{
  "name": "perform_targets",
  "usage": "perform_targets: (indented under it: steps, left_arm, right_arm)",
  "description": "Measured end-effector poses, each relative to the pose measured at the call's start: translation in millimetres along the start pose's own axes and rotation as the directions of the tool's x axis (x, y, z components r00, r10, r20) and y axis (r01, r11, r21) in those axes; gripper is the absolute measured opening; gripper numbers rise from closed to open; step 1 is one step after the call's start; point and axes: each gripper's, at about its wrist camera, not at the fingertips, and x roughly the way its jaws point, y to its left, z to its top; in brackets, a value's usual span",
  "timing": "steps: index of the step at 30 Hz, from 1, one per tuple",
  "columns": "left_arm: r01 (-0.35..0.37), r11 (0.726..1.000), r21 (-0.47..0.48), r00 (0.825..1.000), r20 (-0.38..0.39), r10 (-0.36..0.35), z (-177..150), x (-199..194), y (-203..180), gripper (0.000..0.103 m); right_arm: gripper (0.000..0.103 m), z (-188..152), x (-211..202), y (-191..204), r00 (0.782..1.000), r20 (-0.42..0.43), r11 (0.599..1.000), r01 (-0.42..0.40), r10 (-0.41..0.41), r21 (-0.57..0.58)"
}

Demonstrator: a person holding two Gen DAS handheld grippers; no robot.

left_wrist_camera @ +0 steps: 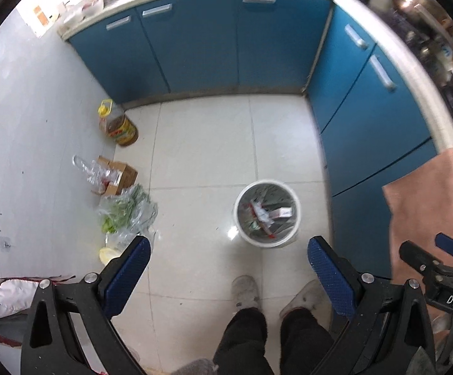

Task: Collect trash
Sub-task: 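Grasp the green pepper with the right tool while the left tool grasps the celery piece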

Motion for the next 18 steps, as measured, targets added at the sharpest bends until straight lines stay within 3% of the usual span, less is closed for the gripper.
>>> perform_targets:
  steps: [4, 7, 8, 11, 13, 14, 16, 18]
  left_arm:
    - [-0.034, 0.999, 0.033, 0.997, 0.071, 0.032, 7.1, -47.9, -15.4, 0.103]
    - [-0.097, 0.994, 0.055, 0.980, 0.181, 0.085, 14.4, -82.4, -28.8, 0.103]
    - [-0.109, 0.992, 0.064, 0.970, 0.223, 0.092, 19.9, -94.2, -37.8, 0.103]
    - [-0.103, 0.992, 0.075, 0.935, 0.346, 0.071, 37.8, -121.5, -68.6, 0.103]
    - [-0.067, 0.990, 0.126, 0.927, 0.375, 0.015, 49.4, -128.4, -101.6, 0.103]
    - [-0.061, 0.987, 0.147, 0.928, 0.373, 0.001, 53.7, -130.2, -116.1, 0.103]
    - [-0.061, 0.979, 0.197, 0.929, 0.369, -0.016, 60.7, -130.1, -155.5, 0.103]
    - [-0.077, 0.966, 0.247, 0.933, 0.359, -0.018, 60.4, -123.4, -199.7, 0.103]
  right_arm:
    - [0.102, -6.7, -52.2, -11.5, 0.995, 0.075, 0.996, -0.071, 0.067, 0.054]
    - [0.102, -11.0, -97.5, -27.8, 0.967, 0.230, 0.986, -0.132, 0.106, 0.104]
    - [0.102, -12.5, -115.8, -35.3, 0.950, 0.299, 0.984, -0.132, 0.091, 0.120]
    - [0.102, -20.3, -172.2, -73.2, 0.851, 0.523, 0.961, -0.184, 0.051, 0.207]
    - [0.102, -22.1, -193.2, -101.2, 0.825, 0.565, 0.950, -0.187, 0.014, 0.250]
    - [0.102, -23.5, -201.4, -120.0, 0.823, 0.568, 0.942, -0.181, -0.013, 0.283]
    - [0.101, -28.3, -210.6, -156.8, 0.840, 0.540, 0.923, -0.171, -0.047, 0.346]
    - [0.083, -40.1, -211.3, -199.9, 0.873, 0.479, 0.895, -0.133, -0.098, 0.427]
